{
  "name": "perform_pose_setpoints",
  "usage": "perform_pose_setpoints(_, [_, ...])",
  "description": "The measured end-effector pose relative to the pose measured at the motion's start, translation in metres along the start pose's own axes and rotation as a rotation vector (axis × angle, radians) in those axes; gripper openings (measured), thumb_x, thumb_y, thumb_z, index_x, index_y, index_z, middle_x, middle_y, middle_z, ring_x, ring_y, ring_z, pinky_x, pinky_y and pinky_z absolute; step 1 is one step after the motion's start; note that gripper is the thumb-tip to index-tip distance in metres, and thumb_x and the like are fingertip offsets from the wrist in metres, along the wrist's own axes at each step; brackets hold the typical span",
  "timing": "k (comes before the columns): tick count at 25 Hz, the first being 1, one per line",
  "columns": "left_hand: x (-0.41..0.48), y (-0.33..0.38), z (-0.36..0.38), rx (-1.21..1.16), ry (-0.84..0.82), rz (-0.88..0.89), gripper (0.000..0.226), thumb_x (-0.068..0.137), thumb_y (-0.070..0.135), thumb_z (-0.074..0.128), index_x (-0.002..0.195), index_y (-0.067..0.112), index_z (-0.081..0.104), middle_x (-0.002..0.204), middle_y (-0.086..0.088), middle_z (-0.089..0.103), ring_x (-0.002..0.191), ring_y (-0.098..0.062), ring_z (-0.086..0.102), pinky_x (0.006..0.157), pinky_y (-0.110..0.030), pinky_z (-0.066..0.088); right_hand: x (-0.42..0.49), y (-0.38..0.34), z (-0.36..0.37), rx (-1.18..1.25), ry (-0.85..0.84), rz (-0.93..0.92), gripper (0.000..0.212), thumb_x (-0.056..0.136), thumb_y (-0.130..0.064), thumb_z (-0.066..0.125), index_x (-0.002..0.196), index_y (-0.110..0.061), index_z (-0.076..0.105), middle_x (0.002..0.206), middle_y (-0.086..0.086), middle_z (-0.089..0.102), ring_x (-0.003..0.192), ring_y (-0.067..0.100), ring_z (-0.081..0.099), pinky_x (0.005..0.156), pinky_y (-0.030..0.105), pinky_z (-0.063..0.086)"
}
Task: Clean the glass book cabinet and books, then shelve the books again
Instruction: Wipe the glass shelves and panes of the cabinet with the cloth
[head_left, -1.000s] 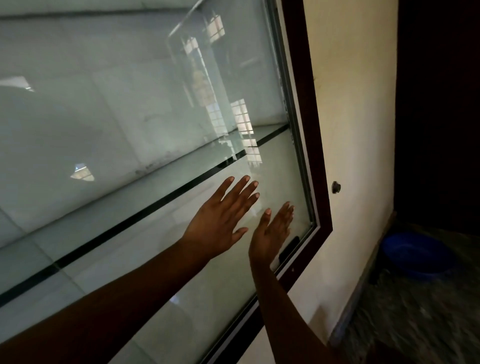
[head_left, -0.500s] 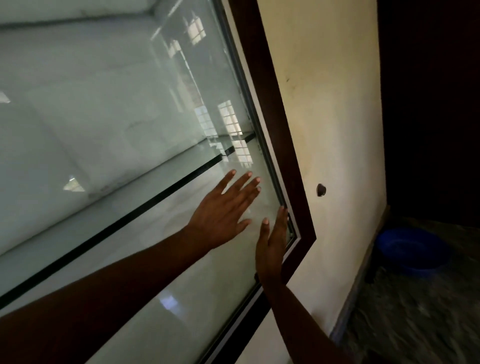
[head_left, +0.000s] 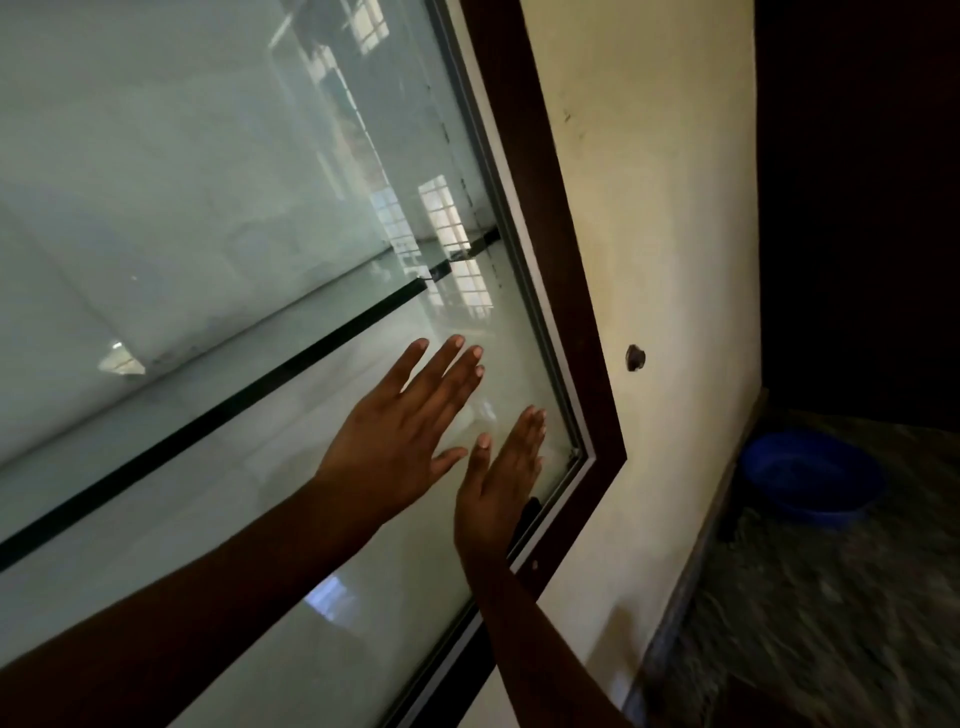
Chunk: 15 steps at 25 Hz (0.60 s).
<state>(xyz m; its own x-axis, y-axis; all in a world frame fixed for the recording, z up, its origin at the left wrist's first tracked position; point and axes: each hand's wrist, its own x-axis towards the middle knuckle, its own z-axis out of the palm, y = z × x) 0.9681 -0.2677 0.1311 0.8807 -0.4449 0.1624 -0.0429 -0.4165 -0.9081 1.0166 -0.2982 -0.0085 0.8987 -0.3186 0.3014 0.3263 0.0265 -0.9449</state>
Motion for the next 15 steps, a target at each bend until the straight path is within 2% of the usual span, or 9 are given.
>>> perform_pose_setpoints(2, [-0.005,0.000,0.000,-0.004,-0.010,-0.024,0.077,0.091,0.055,0.008,0.148,0.004,-0.002,0.154,-0.020,-0.008,0.143,-0.033,-0.008,0.113,-0.048,-0.011,-0.004,0.000,-0.019,0.010,-0.136,-0.024,0.076,0.087,-0.070,0.013,0.147,-0.025,0.007,0.157,-0.006,0.005,0.143,0.004,0.000,0.114,0.026,0.001])
perform_pose_setpoints(5, [0.014,0.007,-0.009,-0.112,0.006,-0.033,0.073,0.085,0.053,0.049,0.139,0.005,0.040,0.145,-0.019,0.039,0.137,-0.034,0.032,0.112,-0.051,0.014,0.027,0.009,-0.062,0.011,-0.319,-0.034,0.063,0.090,-0.056,0.040,0.144,-0.027,0.026,0.150,-0.002,0.026,0.138,0.012,0.023,0.113,0.038,0.026])
perform_pose_setpoints(6, [0.027,0.008,-0.011,-0.132,0.011,-0.030,0.072,0.084,0.052,0.053,0.138,0.006,0.042,0.143,-0.018,0.042,0.136,-0.034,0.035,0.113,-0.054,0.013,0.041,0.011,-0.074,0.022,-0.357,-0.012,0.056,0.092,-0.047,0.043,0.142,-0.024,0.032,0.146,0.000,0.033,0.135,0.015,0.030,0.110,0.042,0.033])
perform_pose_setpoints(7, [0.043,0.009,-0.011,-0.119,0.000,0.005,0.072,0.087,0.052,0.048,0.142,0.007,0.036,0.147,-0.017,0.037,0.139,-0.034,0.029,0.115,-0.056,0.005,0.055,0.011,-0.083,0.034,-0.399,0.022,0.052,0.094,-0.041,0.043,0.141,-0.022,0.034,0.144,0.002,0.037,0.133,0.017,0.034,0.108,0.044,0.035])
perform_pose_setpoints(8, [0.058,0.008,-0.009,-0.082,-0.001,0.054,0.071,0.092,0.052,0.040,0.146,0.008,0.027,0.151,-0.015,0.029,0.142,-0.033,0.020,0.115,-0.055,-0.005,0.063,0.011,-0.087,0.048,-0.451,0.058,0.050,0.095,-0.037,0.043,0.141,-0.020,0.034,0.144,0.003,0.038,0.133,0.018,0.035,0.109,0.043,0.035])
perform_pose_setpoints(9, [0.070,0.008,-0.007,-0.034,-0.013,0.097,0.068,0.094,0.051,0.036,0.146,0.009,0.027,0.152,-0.014,0.029,0.143,-0.032,0.018,0.112,-0.053,-0.010,0.067,0.010,-0.089,0.056,-0.505,0.082,0.049,0.095,-0.033,0.044,0.141,-0.020,0.034,0.144,0.002,0.039,0.134,0.018,0.035,0.110,0.041,0.033])
perform_pose_setpoints(10, [0.077,0.007,-0.005,-0.010,-0.018,0.124,0.065,0.092,0.051,0.040,0.142,0.010,0.039,0.145,-0.013,0.041,0.140,-0.031,0.027,0.113,-0.051,-0.006,0.068,0.008,-0.089,0.057,-0.543,0.096,0.048,0.096,-0.032,0.044,0.141,-0.019,0.035,0.145,0.002,0.039,0.135,0.016,0.034,0.111,0.038,0.031])
perform_pose_setpoints(12, [0.083,0.006,-0.001,-0.009,-0.001,0.135,0.056,0.080,0.053,0.059,0.117,0.011,0.066,0.117,-0.009,0.065,0.122,-0.029,0.052,0.114,-0.049,0.012,0.069,0.004,-0.089,0.076,-0.563,0.135,0.046,0.096,-0.031,0.045,0.139,-0.019,0.038,0.143,0.001,0.042,0.134,0.014,0.035,0.111,0.034,0.031])
perform_pose_setpoints(15, [0.080,0.005,-0.004,-0.143,0.065,0.110,0.050,0.072,0.047,0.069,0.102,0.008,0.072,0.103,-0.012,0.069,0.109,-0.029,0.061,0.114,-0.050,0.015,0.071,-0.001,-0.090,0.141,-0.529,0.212,0.042,0.096,-0.029,0.047,0.135,-0.014,0.044,0.138,0.003,0.047,0.130,0.016,0.040,0.108,0.029,0.032])
